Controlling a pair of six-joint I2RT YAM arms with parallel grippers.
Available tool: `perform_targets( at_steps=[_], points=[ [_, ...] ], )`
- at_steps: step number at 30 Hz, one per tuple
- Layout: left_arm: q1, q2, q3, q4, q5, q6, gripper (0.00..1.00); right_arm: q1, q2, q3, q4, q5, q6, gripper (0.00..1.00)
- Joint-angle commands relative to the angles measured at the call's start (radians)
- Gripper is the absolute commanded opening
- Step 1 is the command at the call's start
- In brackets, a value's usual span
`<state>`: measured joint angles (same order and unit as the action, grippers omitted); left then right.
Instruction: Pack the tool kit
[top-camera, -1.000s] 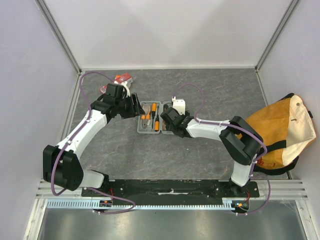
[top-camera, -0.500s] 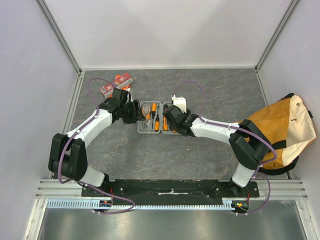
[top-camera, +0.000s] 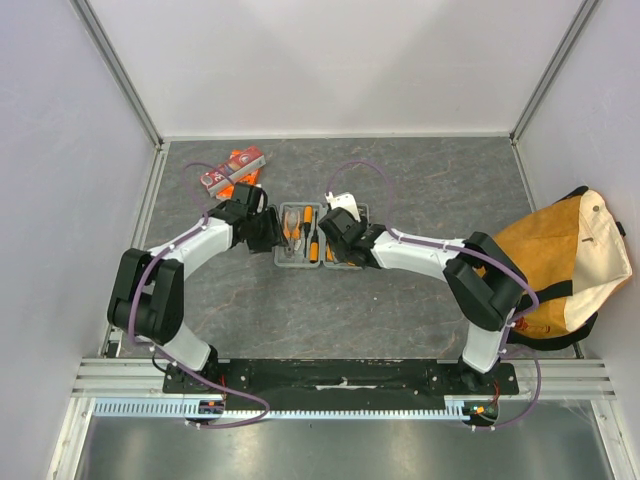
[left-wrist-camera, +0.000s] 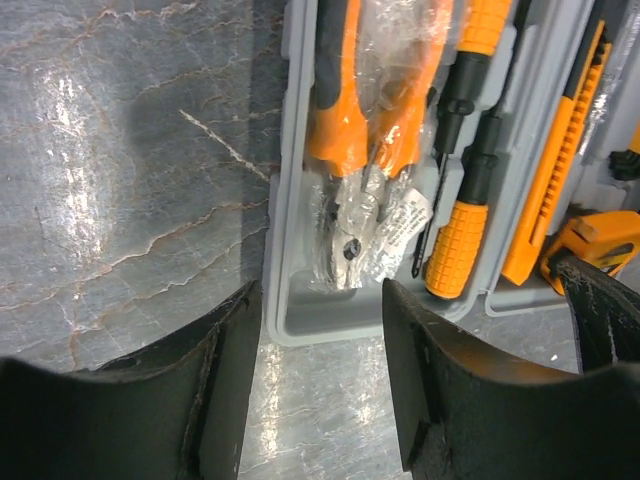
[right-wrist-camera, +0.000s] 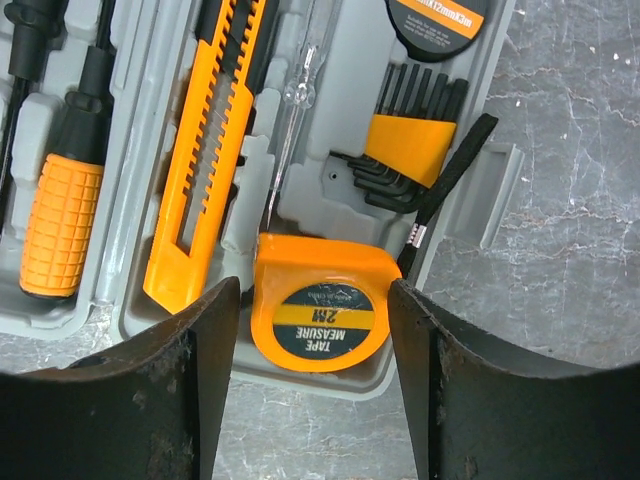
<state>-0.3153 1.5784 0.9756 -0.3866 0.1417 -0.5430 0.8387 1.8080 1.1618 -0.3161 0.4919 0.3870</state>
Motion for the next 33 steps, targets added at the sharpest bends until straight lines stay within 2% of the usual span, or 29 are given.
perform_targets(
  at_steps=[1,10,16,24,33],
  points=[
    [0.004,0.035,-0.011,0.049,-0.028,-0.029,0.57,0.0,0.039,0.058,0.006,0.01,-0.039,0.66],
    [0.004,0.072,-0.023,0.046,-0.014,-0.038,0.52,-0.003,0.091,0.076,-0.098,0.071,0.078,0.59],
    [0.004,0.081,-0.02,0.046,-0.01,-0.038,0.51,-0.003,0.074,0.085,-0.129,0.077,0.098,0.59],
    [0.004,0.083,-0.017,0.045,-0.008,-0.034,0.51,-0.003,0.034,0.124,-0.13,0.077,0.081,0.77],
    [0.005,0.081,-0.008,0.038,-0.011,-0.031,0.51,-0.003,-0.022,0.131,-0.084,0.05,0.055,0.76]
  ],
)
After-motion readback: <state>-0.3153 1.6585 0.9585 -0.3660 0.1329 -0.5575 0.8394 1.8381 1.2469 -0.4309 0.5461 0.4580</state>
